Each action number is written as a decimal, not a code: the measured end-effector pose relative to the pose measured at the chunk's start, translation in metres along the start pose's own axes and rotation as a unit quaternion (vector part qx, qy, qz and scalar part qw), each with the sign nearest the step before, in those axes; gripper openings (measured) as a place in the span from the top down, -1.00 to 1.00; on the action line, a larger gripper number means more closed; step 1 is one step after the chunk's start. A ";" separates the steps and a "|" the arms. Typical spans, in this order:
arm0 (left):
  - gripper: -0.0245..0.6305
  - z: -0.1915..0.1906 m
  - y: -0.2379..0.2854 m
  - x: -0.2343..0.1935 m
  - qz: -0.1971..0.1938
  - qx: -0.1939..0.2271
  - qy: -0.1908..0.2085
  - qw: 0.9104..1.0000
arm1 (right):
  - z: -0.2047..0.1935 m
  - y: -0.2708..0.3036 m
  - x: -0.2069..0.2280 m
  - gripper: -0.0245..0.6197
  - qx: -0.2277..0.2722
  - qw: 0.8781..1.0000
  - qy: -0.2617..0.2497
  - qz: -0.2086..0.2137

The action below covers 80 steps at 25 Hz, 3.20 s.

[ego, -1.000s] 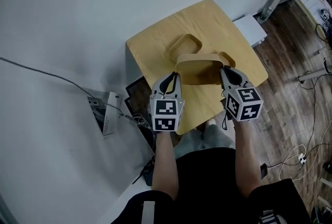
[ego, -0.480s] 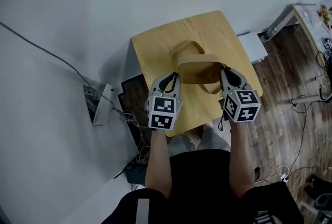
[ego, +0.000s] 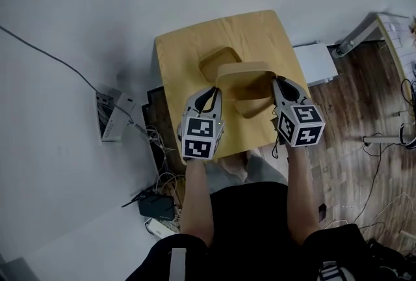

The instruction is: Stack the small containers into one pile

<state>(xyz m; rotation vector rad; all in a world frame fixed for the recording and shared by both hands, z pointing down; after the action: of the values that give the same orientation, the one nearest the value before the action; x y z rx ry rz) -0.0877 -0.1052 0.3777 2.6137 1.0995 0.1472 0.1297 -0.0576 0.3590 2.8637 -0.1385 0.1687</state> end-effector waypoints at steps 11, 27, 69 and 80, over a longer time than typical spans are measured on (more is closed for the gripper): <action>0.83 -0.024 0.009 0.067 0.062 -0.026 -0.051 0.996 | -0.021 -0.004 0.058 0.88 -0.050 0.995 -0.004 0.081; 0.83 -0.094 0.016 0.093 0.067 -0.088 -0.132 0.985 | -0.079 0.017 0.075 0.88 -0.156 0.980 -0.015 0.119; 0.93 -0.117 0.072 0.070 0.129 -0.081 -0.129 0.980 | -0.120 0.084 0.076 0.90 -0.165 0.972 -0.089 0.139; 0.86 -0.141 0.067 0.063 0.147 -0.108 -0.155 0.971 | -0.139 0.086 0.083 0.71 -0.184 0.970 -0.083 0.132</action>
<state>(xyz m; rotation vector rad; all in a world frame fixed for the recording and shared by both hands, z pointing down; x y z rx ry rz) -0.0269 -0.0716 0.5315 2.4776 0.5569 -0.0757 0.1886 -0.1092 0.5251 2.4751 -0.5273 -0.0438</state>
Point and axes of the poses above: the fingertips, and each gripper's own axes: y forward along the fingers, x to its right, z out of its top, the point moved 8 cm from there along -y, backward along the fingers, and after that the axes turned 10 degrees about x, right-handed, at the moved point
